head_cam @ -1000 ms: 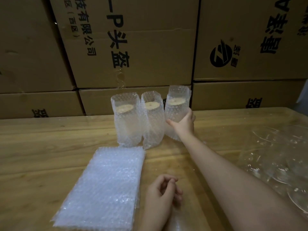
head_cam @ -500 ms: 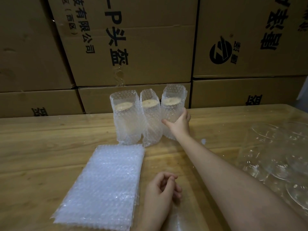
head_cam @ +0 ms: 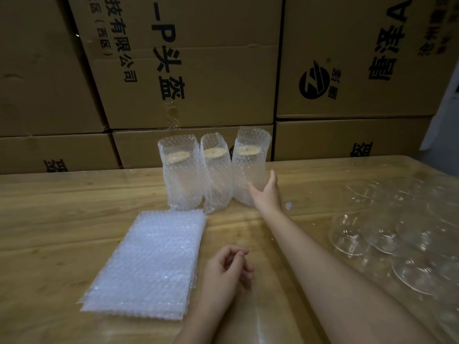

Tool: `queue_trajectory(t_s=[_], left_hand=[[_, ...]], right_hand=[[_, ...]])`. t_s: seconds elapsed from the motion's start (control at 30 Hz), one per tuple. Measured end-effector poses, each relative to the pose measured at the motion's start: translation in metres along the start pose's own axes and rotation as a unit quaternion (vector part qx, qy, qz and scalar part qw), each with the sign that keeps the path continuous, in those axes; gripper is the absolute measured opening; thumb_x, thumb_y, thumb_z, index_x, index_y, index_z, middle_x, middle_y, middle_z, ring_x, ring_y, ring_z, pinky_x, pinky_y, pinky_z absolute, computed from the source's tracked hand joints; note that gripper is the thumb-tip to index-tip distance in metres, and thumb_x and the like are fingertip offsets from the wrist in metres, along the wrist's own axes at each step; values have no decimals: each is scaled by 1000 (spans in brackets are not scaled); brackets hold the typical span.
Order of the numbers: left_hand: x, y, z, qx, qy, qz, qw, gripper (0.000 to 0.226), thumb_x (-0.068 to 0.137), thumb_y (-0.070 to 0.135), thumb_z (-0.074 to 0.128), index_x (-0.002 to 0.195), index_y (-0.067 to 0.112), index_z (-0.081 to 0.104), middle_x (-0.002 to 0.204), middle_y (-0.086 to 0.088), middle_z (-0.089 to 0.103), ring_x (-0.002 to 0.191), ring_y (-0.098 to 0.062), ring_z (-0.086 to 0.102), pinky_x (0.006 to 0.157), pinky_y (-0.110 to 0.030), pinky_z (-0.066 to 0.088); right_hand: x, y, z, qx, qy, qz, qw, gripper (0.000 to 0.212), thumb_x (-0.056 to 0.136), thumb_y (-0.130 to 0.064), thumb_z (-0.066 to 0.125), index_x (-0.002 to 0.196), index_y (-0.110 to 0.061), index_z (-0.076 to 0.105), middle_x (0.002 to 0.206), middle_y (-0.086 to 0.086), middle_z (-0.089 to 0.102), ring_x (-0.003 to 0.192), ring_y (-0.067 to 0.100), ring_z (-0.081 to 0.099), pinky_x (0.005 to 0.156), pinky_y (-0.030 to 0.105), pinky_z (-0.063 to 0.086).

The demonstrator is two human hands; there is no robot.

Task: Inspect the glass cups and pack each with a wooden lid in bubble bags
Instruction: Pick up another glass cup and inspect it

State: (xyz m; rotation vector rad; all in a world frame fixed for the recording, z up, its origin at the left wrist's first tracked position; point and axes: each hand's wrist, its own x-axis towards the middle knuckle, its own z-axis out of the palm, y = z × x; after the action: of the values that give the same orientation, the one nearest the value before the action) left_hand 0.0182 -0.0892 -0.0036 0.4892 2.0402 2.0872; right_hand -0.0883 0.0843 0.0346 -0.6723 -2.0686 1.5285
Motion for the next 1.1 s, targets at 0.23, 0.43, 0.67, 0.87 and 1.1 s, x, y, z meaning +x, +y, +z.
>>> queue_trajectory(t_s=[0.23, 0.43, 0.67, 0.87, 1.1], left_hand=[[-4, -3, -1, 35, 19, 6, 999, 17, 96, 2, 50, 88, 7, 64, 61, -3, 67, 49, -13, 59, 51, -18, 47], [-7, -6, 0, 67, 28, -8, 997, 16, 97, 7, 50, 90, 11, 64, 64, -2, 67, 52, -13, 61, 45, -19, 43], [-12, -5, -1, 81, 29, -5, 996, 16, 97, 9, 50, 89, 13, 64, 63, -1, 65, 49, -13, 58, 44, -18, 42], [-10, -2, -3, 45, 42, -12, 998, 15, 96, 6, 50, 92, 9, 64, 63, -1, 65, 52, -13, 59, 45, -16, 42], [-8, -3, -4, 32, 44, 2, 999, 14, 97, 12, 52, 95, 14, 66, 84, 0, 73, 71, -13, 69, 60, -19, 51]], right_hand=[[-90, 9, -41, 31, -55, -14, 998, 43, 92, -20, 58, 132, -12, 47, 130, 9, 54, 100, 14, 55, 81, 23, 38], [-124, -12, -107, -248, 95, -166, 950, 47, 95, -28, 49, 140, -19, 39, 148, -1, 30, 69, 9, 57, 49, 21, 38], [-127, -22, -140, -396, 156, -75, 902, 74, 96, -30, 48, 151, -11, 2, 155, 13, 11, 96, 25, 61, 55, 31, 50], [-128, -20, -144, -400, 194, -77, 892, 34, 96, -10, 48, 130, -5, 45, 126, 16, 37, 98, 35, 58, 64, 40, 45], [-139, -7, -139, -253, 166, -199, 932, 10, 95, -10, 54, 99, -8, 63, 112, 3, 50, 74, 12, 52, 58, 23, 41]])
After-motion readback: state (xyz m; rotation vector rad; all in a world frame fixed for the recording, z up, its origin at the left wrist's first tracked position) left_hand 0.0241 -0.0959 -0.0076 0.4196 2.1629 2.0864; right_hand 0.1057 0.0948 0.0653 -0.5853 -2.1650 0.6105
